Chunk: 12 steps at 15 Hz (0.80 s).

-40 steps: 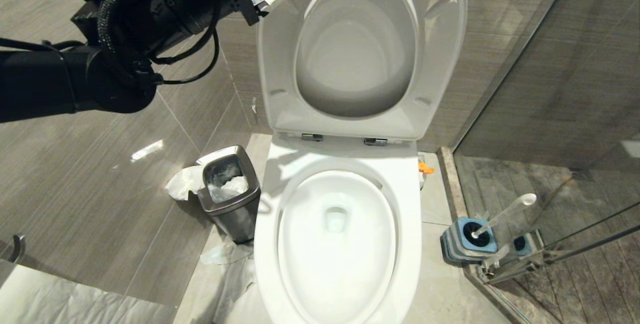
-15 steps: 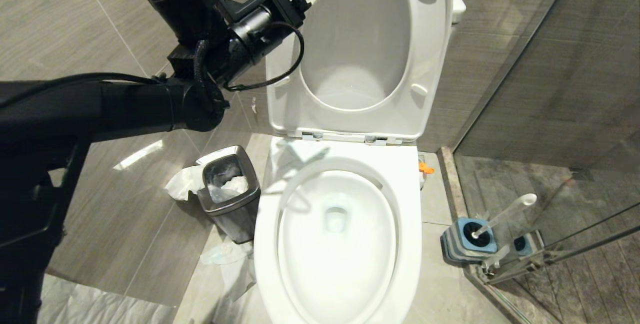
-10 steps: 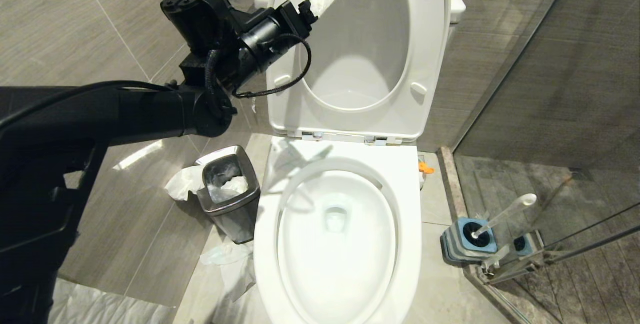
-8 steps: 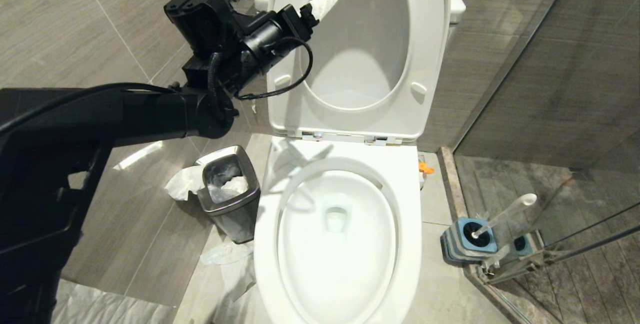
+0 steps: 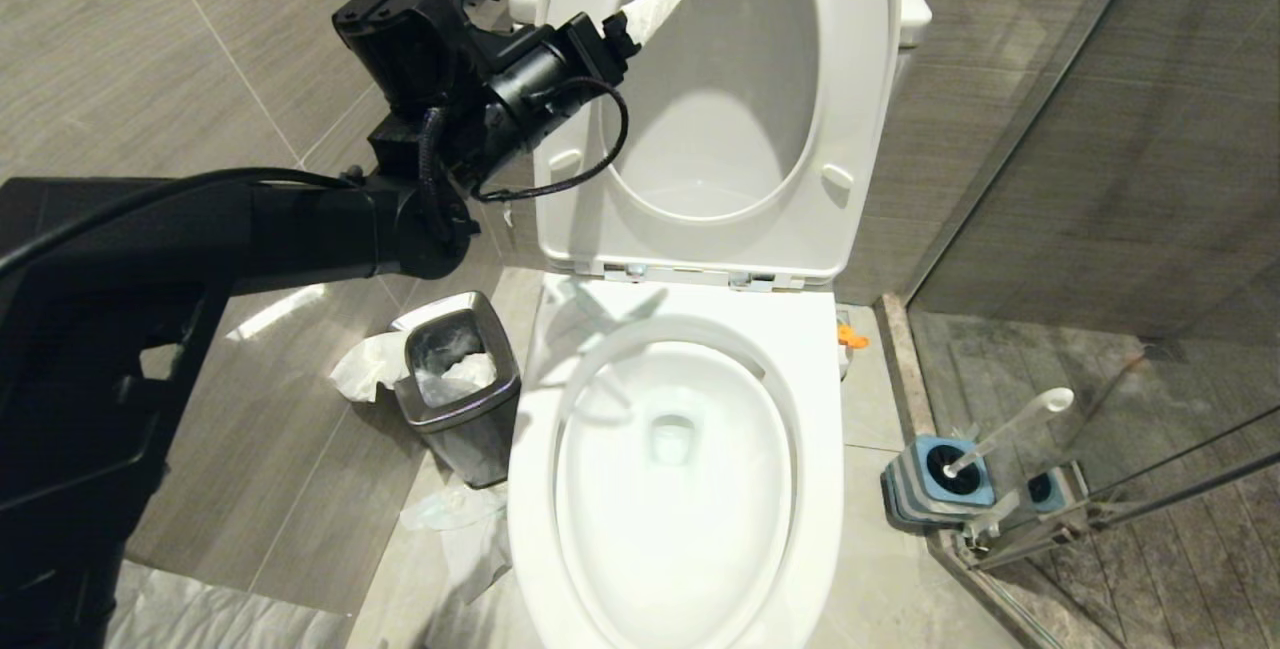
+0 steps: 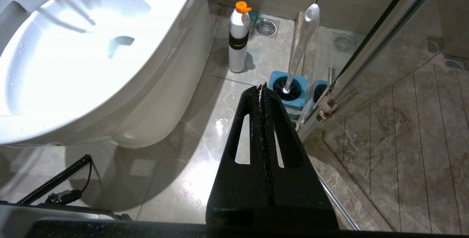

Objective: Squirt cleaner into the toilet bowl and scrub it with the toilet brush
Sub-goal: Use the left hand to lift the toilet lid slightly

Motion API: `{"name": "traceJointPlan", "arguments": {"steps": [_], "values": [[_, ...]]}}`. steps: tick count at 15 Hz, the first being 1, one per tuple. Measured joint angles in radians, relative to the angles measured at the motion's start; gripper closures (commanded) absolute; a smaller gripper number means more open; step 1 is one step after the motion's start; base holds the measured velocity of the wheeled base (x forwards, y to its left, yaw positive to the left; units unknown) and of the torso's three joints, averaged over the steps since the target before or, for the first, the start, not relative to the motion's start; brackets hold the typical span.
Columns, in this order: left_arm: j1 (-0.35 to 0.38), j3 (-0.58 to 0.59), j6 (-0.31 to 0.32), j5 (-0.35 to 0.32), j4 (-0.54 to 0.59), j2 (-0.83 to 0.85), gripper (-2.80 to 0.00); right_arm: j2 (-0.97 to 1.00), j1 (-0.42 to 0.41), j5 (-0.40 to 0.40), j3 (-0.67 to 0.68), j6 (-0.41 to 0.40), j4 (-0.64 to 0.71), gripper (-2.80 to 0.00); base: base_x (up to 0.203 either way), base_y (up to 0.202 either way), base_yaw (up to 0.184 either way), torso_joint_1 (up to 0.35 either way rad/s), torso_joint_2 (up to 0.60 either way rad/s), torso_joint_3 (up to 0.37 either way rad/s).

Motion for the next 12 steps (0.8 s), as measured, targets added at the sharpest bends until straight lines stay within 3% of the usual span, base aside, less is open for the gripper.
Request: {"name": "traceJointPlan", "arguments": {"steps": [5,12], "values": [[-0.003,0.004,0.064,0.015,-0.026,0.005,-2.80,0.000,0.000,0.000,0.000,0.000,0.000,0.00,0.000,0.000,0.000,0.000,0.00,0.000],[0.004,0.005,0.063,0.011,-0.021,-0.033,-2.80,0.000,0.000,0.000,0.000,0.000,0.000,0.00,0.000,0.000,0.000,0.000,0.00,0.000]]}}
